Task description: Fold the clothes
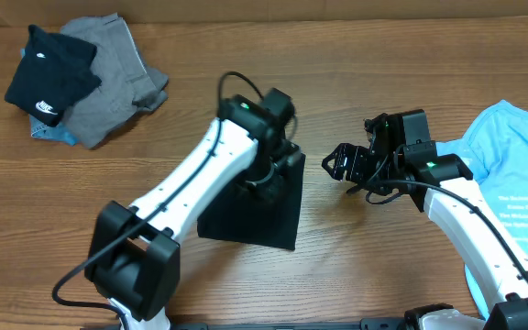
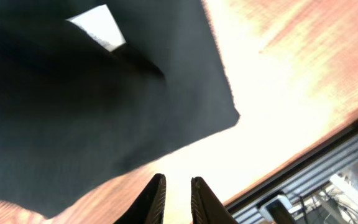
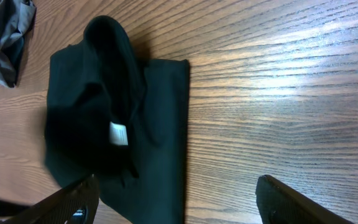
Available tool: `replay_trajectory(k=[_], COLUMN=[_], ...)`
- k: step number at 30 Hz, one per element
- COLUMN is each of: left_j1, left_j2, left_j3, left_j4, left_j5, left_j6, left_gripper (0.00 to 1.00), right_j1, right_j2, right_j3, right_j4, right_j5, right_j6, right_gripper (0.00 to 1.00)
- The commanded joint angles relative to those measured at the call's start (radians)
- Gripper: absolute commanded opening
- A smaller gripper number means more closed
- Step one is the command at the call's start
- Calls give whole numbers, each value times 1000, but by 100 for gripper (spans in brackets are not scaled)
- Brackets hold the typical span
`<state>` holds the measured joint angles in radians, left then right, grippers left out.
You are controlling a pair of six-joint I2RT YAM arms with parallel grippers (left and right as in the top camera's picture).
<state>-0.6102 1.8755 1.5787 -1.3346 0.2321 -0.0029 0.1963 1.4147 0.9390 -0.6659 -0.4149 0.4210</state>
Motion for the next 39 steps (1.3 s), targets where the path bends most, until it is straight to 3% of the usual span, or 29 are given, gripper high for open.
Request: replay_trajectory(k=[1,6,7,8,11,15,20,21,24,25,26,30,36,39], left_j1=[-64,-82,-73,-58,-13,56,87,86,83,80,74,40,-53,-98], left_j2=[-11,-14,-18,-21,-24,-8,68,85,133,135,135,122,118,118], left_j3=[-7,-5,-5,-5,-5,-7,-13,-13,-13,-13,-13,-13,-13,-13], left_j4=[6,-28,-38,-42,-10,106,200,198,144,130,114,69,74,83], left_j5=[13,-201,-245,-296,-372,-344,-168,-145,120,182,238,310,283,215], left_j6=[-57,-188,-211,-231,-240,-165,-47,-44,63,87,98,100,63,21], left_gripper=[25,18,22,35,57,68,73,72,24,11,4,4,5,20], right_j1=[-1,-1,-1,-1,-1,-1,-1,-1,-1,-1,-1,-1,-1,-1], right_j2=[2,2,2,2,2,2,2,2,2,2,2,2,2,2], right_j3=[10,10,10,10,10,10,10,10,10,10,10,10,10,10], right_j4=[6,5,3,2,3,5,-5,-8,-20,-21,-20,-18,-17,-18], right_j5=[-3,-4,-4,-4,-3,-4,-5,-5,-4,-2,0,6,22,22], right_j6=[-6,-6,-6,-7,-6,-6,-6,-6,-7,-7,-7,-6,-6,-6], right_gripper=[84,84,84,84,84,84,84,84,84,84,84,84,84,84])
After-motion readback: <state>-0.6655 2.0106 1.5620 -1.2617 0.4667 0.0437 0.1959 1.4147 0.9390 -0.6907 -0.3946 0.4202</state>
